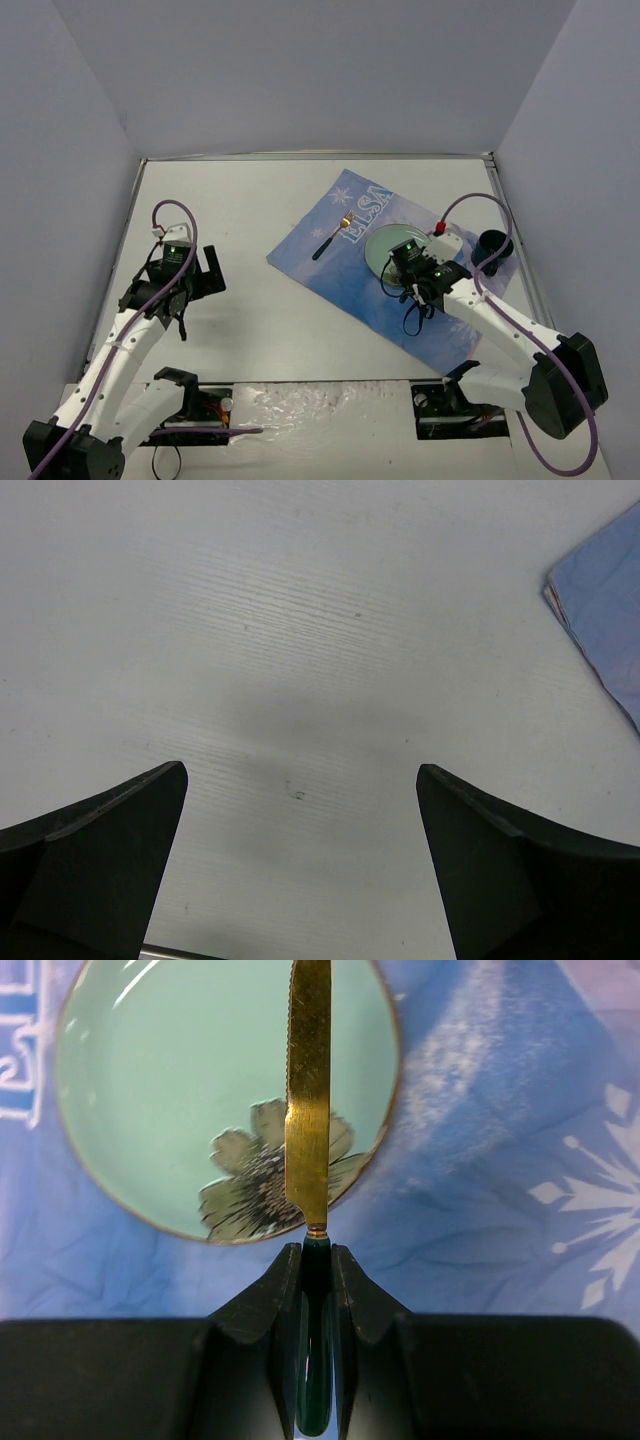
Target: Set the dinner table for one person
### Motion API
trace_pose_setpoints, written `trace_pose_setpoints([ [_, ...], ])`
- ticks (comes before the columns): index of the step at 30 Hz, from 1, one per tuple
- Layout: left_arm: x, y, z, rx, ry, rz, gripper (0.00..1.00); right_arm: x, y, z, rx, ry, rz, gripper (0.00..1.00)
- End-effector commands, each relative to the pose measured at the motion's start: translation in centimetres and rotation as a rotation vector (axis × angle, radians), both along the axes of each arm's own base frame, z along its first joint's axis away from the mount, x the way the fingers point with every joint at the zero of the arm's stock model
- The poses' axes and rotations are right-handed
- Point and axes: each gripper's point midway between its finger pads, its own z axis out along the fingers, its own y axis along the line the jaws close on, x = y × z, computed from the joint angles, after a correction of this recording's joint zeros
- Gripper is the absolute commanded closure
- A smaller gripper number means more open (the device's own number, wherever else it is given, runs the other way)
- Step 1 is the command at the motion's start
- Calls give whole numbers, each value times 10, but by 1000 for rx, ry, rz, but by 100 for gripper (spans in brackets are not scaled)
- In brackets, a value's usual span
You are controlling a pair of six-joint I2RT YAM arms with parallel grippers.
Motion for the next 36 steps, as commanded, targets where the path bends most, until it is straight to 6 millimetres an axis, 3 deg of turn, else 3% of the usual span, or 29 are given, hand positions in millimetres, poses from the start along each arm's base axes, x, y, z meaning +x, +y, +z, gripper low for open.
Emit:
trace_pose_setpoints([
  [1,14,-5,15,-8,-68,-22,3,1,-26,0,-17,17,-50,100],
  [4,14,-6,16,-11,-72,-26,3,-1,-46,-9,-34,65,-78,100],
  [17,13,-5,22,-15,-97,-26,3,-26,-86,-41,-30,229,-89,100],
  [29,13,-5,25,-15,-113,-31,3,-29,-100,-66,-40,366,-124,100],
  [36,12,-5,27,-18,-123,-33,3,-21,-105,-64,-81,379,-99,100],
])
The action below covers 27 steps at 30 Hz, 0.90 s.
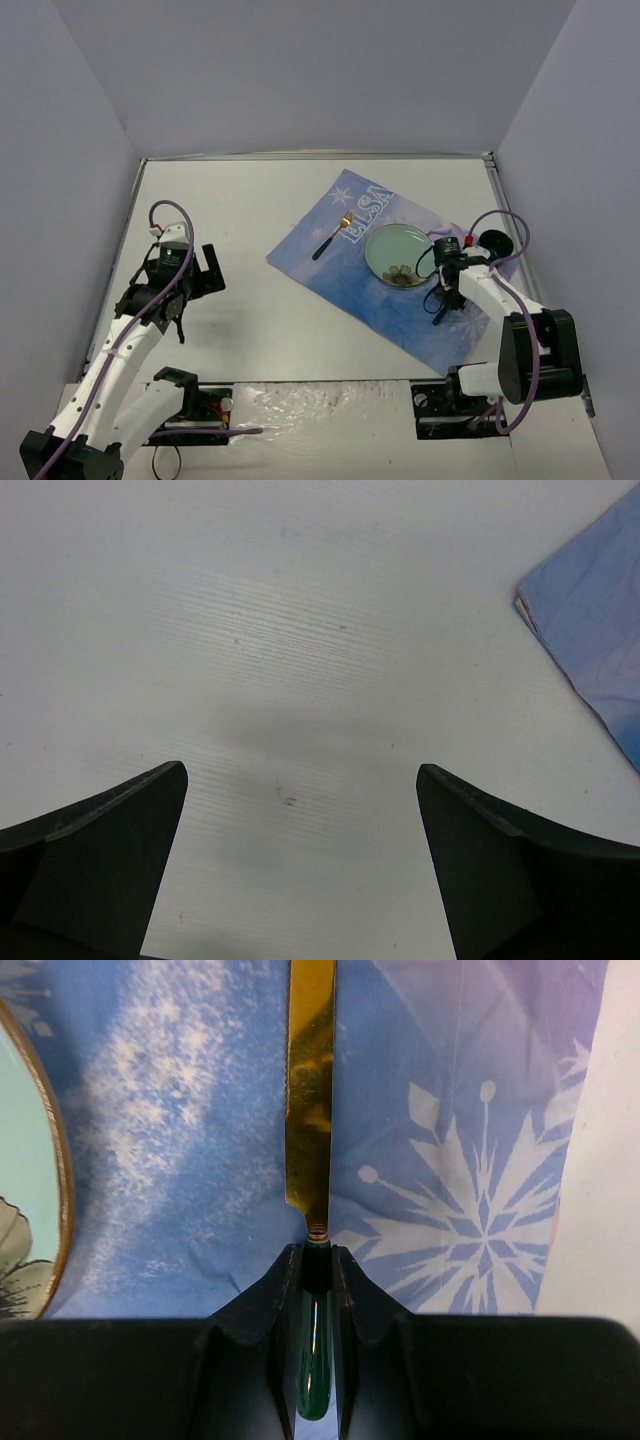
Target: Set the dinner table for one person
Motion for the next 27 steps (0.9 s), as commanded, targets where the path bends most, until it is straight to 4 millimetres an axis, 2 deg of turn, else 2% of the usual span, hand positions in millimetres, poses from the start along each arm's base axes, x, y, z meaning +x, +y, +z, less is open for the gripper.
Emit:
trace_pose_setpoints([
  [1,11,-3,17,-3,-73,-18,3,17,-6,11,-39,-10,30,100],
  [15,11,-1,16,2,-70,-14,3,19,-7,1,-57,68,81,92],
  [22,11,-2,16,0,-71,-16,3,20,-7,2,-59,68,82,73],
  [24,11,-2,15,2,-68,-16,3,23,-7,8,-58,45,83,67],
  [27,11,-5,13,-7,-61,-31,3,30,-7,26,-63,-22,89,54],
])
